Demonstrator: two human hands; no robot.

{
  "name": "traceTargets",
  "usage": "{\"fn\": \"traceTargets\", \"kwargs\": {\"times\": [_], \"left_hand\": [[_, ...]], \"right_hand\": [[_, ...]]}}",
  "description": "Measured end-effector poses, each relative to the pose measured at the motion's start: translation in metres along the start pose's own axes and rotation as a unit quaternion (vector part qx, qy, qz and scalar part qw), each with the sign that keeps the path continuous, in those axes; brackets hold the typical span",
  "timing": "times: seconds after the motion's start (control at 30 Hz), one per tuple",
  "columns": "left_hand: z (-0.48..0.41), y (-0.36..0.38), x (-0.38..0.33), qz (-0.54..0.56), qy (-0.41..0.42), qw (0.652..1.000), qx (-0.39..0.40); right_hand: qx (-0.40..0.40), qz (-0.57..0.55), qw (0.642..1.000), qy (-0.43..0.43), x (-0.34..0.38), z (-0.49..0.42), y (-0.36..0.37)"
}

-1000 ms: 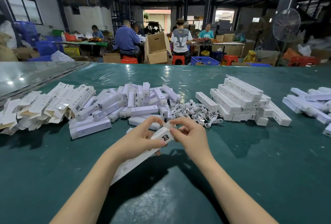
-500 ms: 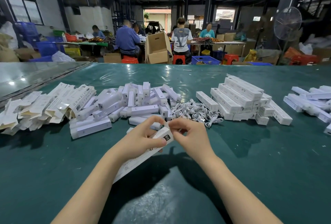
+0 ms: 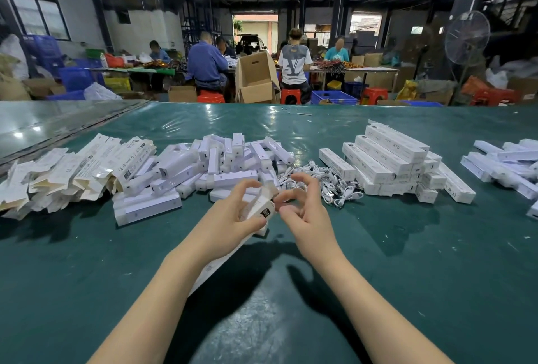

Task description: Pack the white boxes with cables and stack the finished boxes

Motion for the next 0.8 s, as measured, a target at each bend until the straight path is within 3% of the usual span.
{"fn": "traceTargets", "kwargs": {"times": [0.1, 0.33, 0.53, 0.6, 0.7, 0.8], "left_hand": [[0.001, 0.002, 0.0, -0.051, 0.008, 0.999, 0.007], [0.0, -0.003, 0.007, -0.036, -0.002, 0.999, 0.004], [-0.002, 0.003, 0.004, -0.016, -0.024, 0.999, 0.036], [-0.001, -0.001, 0.001, -0.009, -0.017, 1.0, 0.024], [0.001, -0.005, -0.005, -0.018, -0.005, 1.0, 0.007], [0.003, -0.008, -0.012, -0.015, 0.008, 1.0, -0.015]], "right_hand": [[0.016, -0.04, 0.999, 0.03, -0.005, -0.001, 0.0], [0.106, -0.149, 0.978, 0.1, -0.018, -0.003, 0.007], [0.006, -0.168, 0.977, 0.13, -0.029, -0.003, 0.005], [0.016, -0.258, 0.954, 0.154, -0.031, -0.003, 0.007], [0.018, -0.419, 0.89, 0.181, -0.029, -0.002, 0.011], [0.019, -0.501, 0.845, 0.186, -0.03, -0.002, 0.014]]}}
Point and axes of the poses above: each hand's wrist, its own z-axis away from the middle knuckle, its own y-axis out of the palm, x = y × z, the point moved 6 cm from there along -z, towards the middle knuckle, and after that the axes turned 3 degrees about x, right-handed, at the moved point
